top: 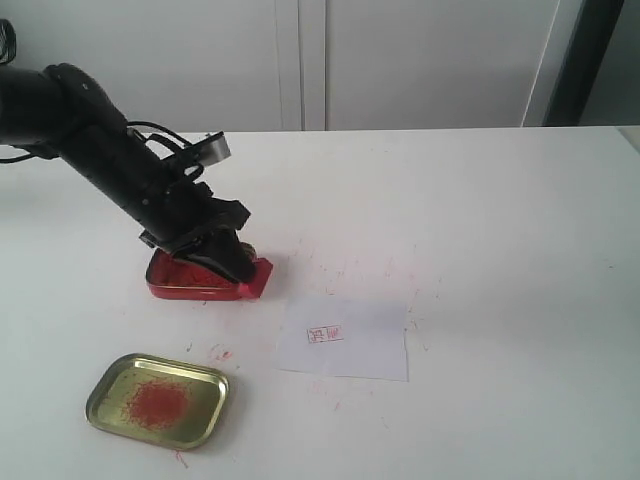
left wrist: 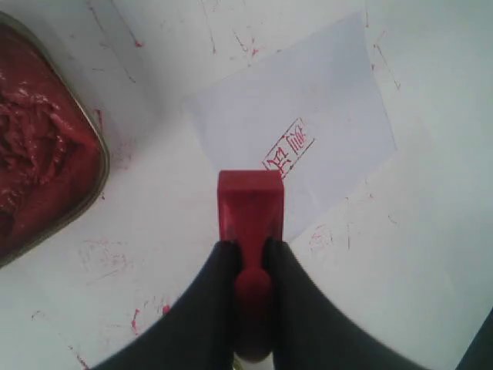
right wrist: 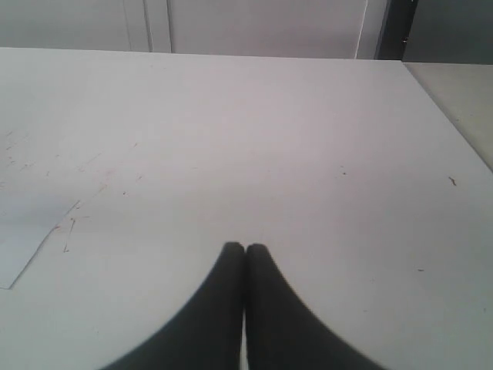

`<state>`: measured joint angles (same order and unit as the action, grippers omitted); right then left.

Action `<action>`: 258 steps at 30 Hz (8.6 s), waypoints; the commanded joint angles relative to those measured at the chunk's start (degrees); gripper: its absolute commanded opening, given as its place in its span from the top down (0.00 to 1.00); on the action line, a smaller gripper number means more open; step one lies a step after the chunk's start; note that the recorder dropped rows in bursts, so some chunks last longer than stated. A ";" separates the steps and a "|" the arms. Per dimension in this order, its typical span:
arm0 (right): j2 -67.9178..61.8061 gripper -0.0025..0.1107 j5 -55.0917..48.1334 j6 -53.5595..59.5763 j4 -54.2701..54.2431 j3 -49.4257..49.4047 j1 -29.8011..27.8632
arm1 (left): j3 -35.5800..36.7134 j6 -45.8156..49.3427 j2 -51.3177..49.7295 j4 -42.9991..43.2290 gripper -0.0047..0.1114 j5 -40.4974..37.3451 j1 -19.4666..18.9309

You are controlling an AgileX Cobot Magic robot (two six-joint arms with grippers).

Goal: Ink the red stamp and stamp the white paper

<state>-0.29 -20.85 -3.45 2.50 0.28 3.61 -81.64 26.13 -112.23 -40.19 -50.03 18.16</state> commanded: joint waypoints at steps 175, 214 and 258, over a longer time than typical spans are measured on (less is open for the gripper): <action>0.29 0.98 0.82 -0.26 0.32 -0.28 -0.27 | 21.92 -16.00 41.08 30.45 0.96 -4.80 -22.07; 0.29 0.98 0.82 -0.26 0.32 -0.28 -0.27 | 62.50 -15.85 76.56 25.68 0.96 30.70 -22.07; 0.29 0.98 0.82 -1.45 0.32 -0.28 -0.27 | 81.64 -26.75 112.23 36.28 0.96 34.04 -22.07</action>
<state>-0.29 -20.85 -4.72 2.50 0.28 3.61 -0.27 1.83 -0.25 -5.40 -16.09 -3.86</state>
